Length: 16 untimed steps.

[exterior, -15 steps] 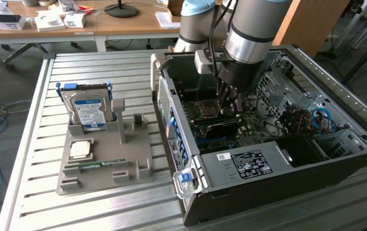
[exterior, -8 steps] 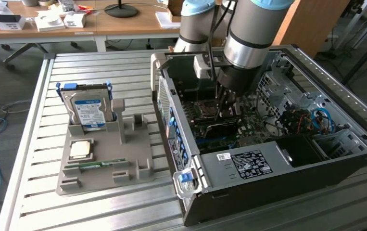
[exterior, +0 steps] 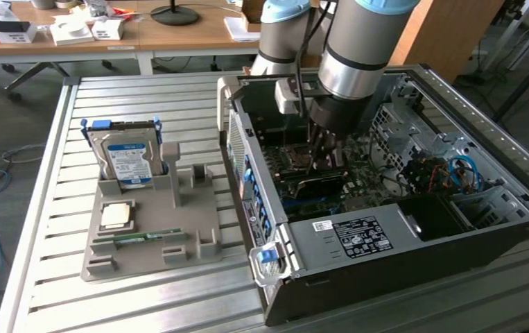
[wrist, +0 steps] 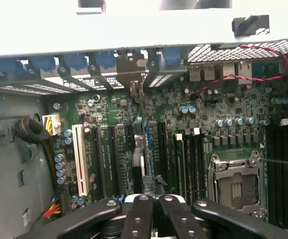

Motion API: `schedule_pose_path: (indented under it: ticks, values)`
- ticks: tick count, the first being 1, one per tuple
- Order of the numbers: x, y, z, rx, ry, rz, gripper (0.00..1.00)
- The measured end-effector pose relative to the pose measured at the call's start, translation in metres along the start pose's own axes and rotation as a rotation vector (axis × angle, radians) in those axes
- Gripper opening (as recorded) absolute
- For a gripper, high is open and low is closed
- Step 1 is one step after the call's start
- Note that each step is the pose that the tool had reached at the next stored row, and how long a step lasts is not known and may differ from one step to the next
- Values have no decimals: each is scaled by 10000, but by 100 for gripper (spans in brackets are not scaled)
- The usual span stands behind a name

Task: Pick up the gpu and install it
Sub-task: 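Press down on the gpu until it lock into place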

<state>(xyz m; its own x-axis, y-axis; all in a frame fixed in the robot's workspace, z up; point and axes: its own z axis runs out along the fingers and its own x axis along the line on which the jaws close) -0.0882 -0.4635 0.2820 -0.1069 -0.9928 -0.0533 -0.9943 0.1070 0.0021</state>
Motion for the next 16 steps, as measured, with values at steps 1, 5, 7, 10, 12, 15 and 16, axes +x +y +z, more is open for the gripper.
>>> schedule_pose_path:
  ticks: [1, 5, 7, 10, 12, 15, 16]
  values:
    - [1, 0, 4, -1, -1, -19, 11]
    - [2, 1, 24, -23, 1, -433, 11]
    - [3, 2, 27, -29, 6, -525, 11]
    - [3, 4, 38, -29, 4, -562, 11]
    - [4, 7, 45, -30, 6, -592, 11]
    - [5, 10, 61, -32, 6, -617, 11]
    - [6, 11, 67, -33, 8, -624, 11]
